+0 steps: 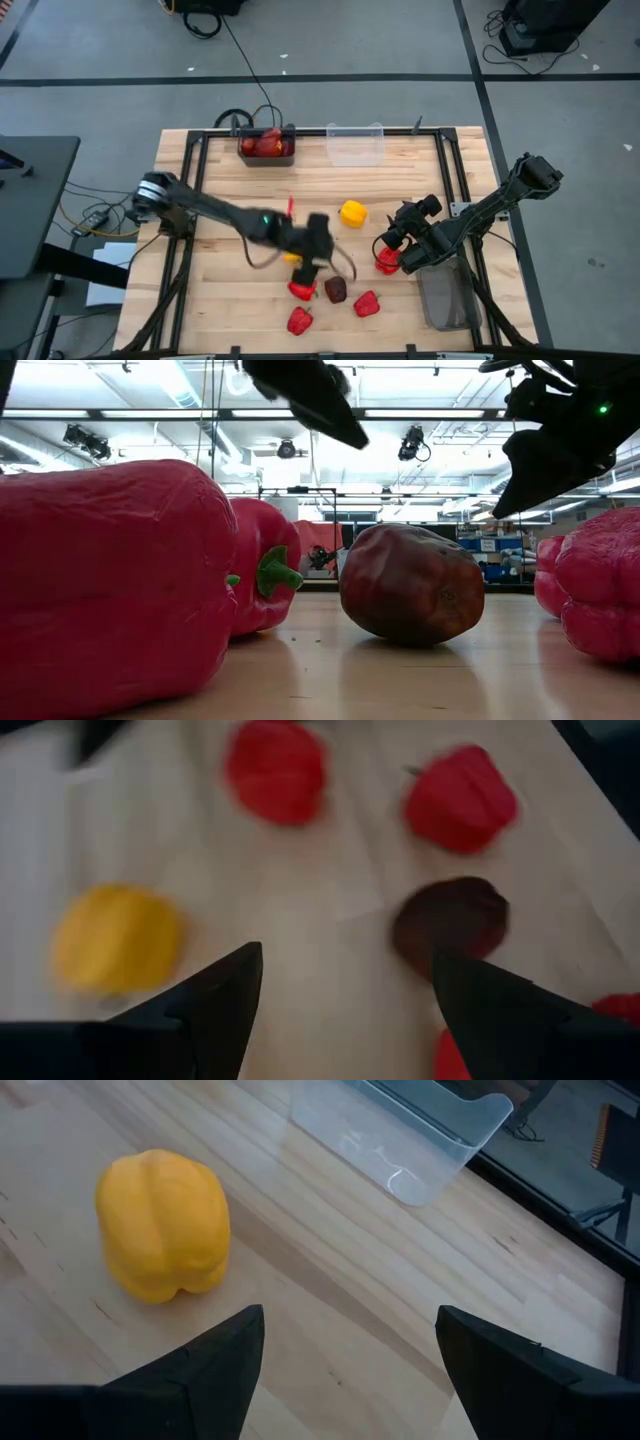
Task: Sort produce into baskets
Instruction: Put the red apple into the top black bin
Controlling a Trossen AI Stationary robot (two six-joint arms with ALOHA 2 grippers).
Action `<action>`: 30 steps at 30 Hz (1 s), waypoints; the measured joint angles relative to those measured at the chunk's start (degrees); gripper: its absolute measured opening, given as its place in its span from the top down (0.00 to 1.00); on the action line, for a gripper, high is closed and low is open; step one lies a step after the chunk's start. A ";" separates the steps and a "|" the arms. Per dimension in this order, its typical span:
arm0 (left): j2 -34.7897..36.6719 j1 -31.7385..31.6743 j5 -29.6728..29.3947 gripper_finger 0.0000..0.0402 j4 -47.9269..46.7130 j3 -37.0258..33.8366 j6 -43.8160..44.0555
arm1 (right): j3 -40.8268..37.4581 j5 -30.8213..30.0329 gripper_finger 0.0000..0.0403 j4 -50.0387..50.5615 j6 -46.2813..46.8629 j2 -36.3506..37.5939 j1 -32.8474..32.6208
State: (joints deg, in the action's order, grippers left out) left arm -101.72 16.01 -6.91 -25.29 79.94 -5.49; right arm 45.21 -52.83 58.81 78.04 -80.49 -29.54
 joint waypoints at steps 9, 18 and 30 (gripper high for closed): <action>-11.95 4.00 1.16 0.27 5.62 2.03 -10.36 | 0.00 0.43 0.24 -0.06 -0.13 0.00 0.00; -16.29 4.03 10.18 0.27 5.69 7.54 -15.39 | 0.00 2.54 0.24 -0.24 0.22 0.00 -0.07; -17.34 1.96 10.94 0.13 11.11 8.63 -6.07 | 0.00 3.27 0.24 -0.26 0.03 -0.02 -0.11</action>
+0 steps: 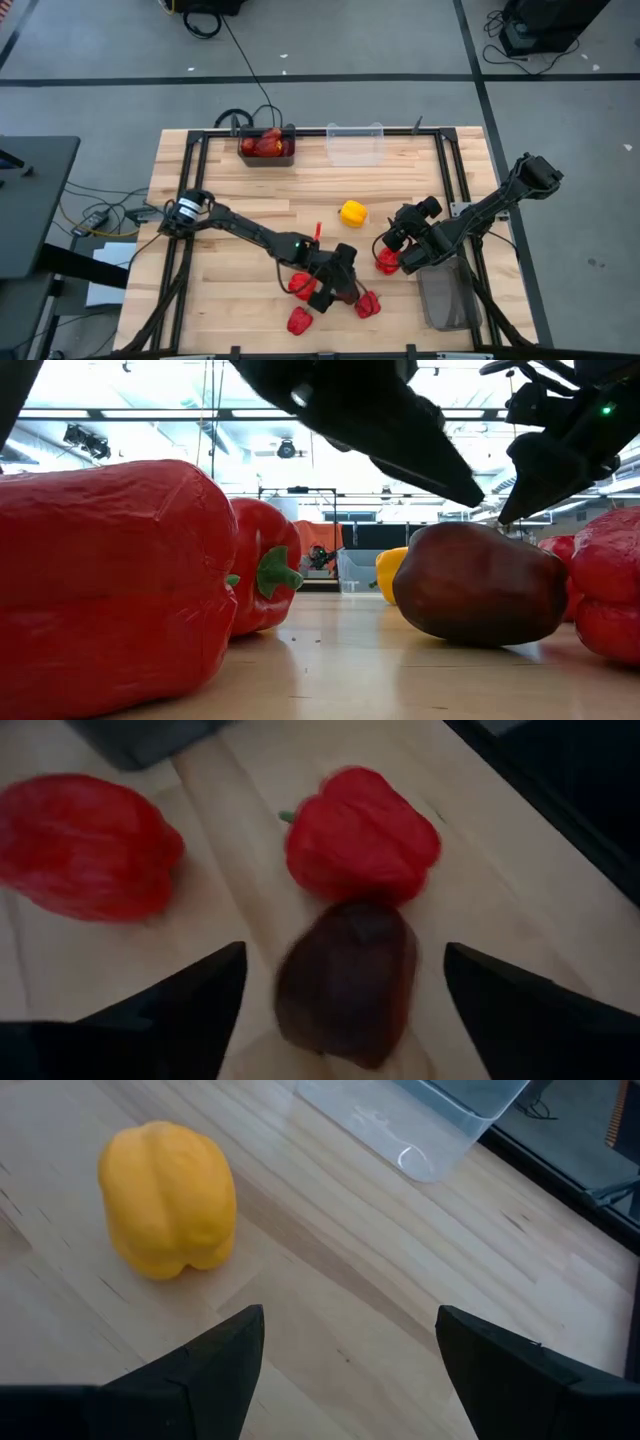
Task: Sort produce into baskets
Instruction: Put the red apple into the top black bin
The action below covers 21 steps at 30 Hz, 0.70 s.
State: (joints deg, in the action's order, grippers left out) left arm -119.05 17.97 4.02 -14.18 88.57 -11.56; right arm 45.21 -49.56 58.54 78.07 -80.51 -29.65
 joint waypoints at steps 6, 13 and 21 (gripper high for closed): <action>-2.68 -0.15 0.53 0.02 4.21 0.01 0.24 | -0.02 -0.02 0.24 -0.02 -0.23 0.00 0.09; -4.29 -0.64 1.48 0.04 4.40 -0.03 0.20 | -0.02 0.22 0.24 -0.02 -0.23 0.00 0.05; -4.49 -1.62 7.16 0.33 1.03 -0.04 4.00 | -0.02 0.94 0.24 -0.01 -0.24 0.00 0.07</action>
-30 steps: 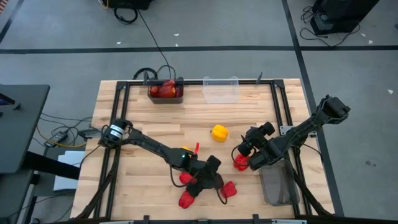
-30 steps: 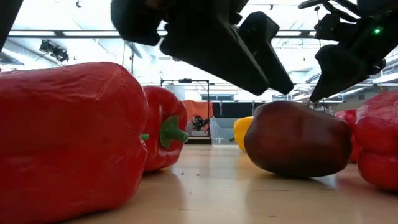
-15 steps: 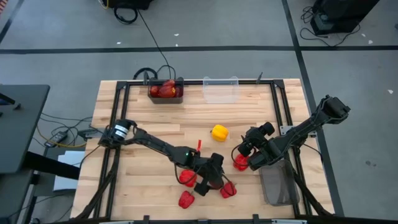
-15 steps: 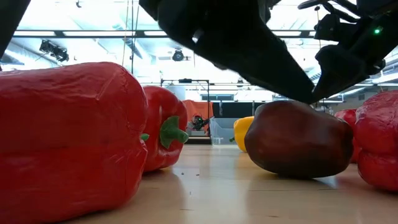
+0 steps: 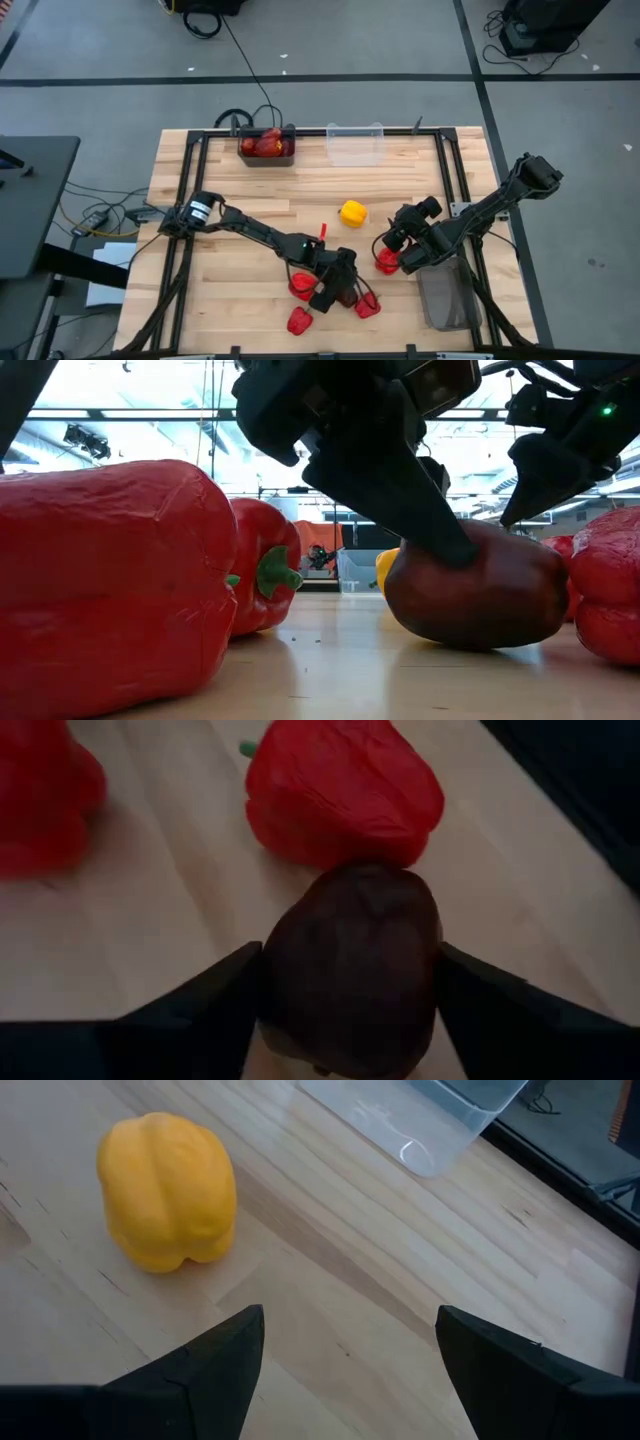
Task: Sort produce into baskets
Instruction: Put the red apple into the top black bin
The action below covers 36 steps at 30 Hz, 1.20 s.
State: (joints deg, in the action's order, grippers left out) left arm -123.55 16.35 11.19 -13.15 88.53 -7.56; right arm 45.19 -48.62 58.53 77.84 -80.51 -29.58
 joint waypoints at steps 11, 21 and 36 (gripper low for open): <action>2.60 -1.14 -7.73 0.41 -5.48 -0.09 2.94 | 0.00 0.76 0.24 -0.01 0.01 0.00 -0.02; 15.63 -8.52 -21.48 0.41 -25.27 -0.04 5.91 | 0.00 1.85 0.24 -0.10 -0.01 0.02 -0.08; 23.45 -38.93 -26.01 0.40 -32.16 -1.81 6.18 | -2.43 2.44 0.24 -2.57 0.62 0.02 -0.28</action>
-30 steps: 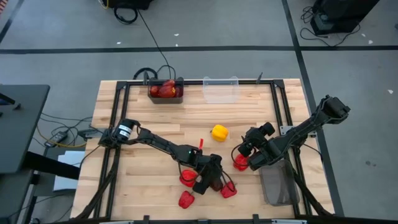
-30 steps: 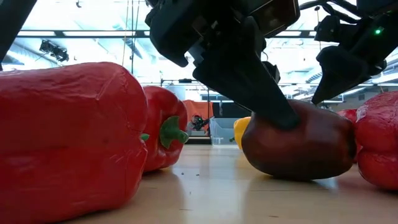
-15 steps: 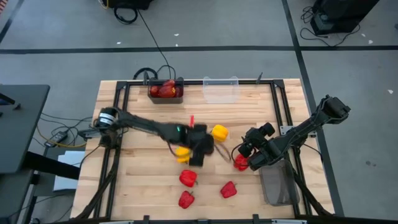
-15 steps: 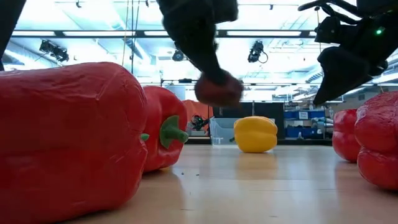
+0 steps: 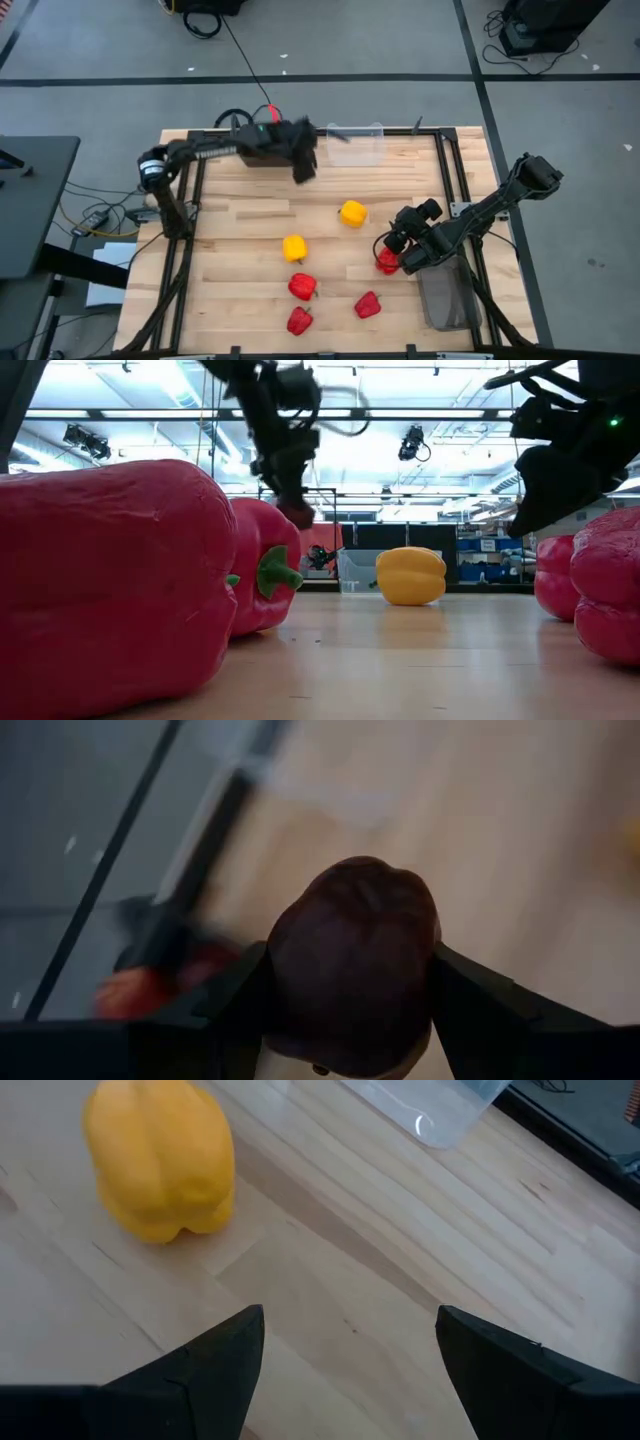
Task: Sort produce into baskets
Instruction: Put the red apple into the top black bin, then put the yellow bell pepper into the transparent bin
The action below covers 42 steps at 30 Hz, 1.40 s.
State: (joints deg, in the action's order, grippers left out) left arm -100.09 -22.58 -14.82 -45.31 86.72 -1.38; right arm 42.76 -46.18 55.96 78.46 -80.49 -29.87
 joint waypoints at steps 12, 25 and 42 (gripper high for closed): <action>-2.42 -16.20 -0.29 0.40 1.47 0.04 -3.37 | -0.02 -0.83 0.24 -0.31 -0.13 0.00 1.19; -9.31 -14.80 -2.43 0.36 2.73 0.35 -7.47 | -0.02 -0.61 0.24 -1.23 -1.53 -0.01 1.57; -9.55 -13.31 -1.83 0.10 -7.52 10.67 -5.62 | -0.02 -0.61 0.24 -1.25 -1.70 0.00 1.57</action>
State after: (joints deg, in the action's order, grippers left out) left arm -109.65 -35.89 -16.66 -52.84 97.38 -6.99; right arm 42.74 -46.78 54.72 76.75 -80.49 -28.29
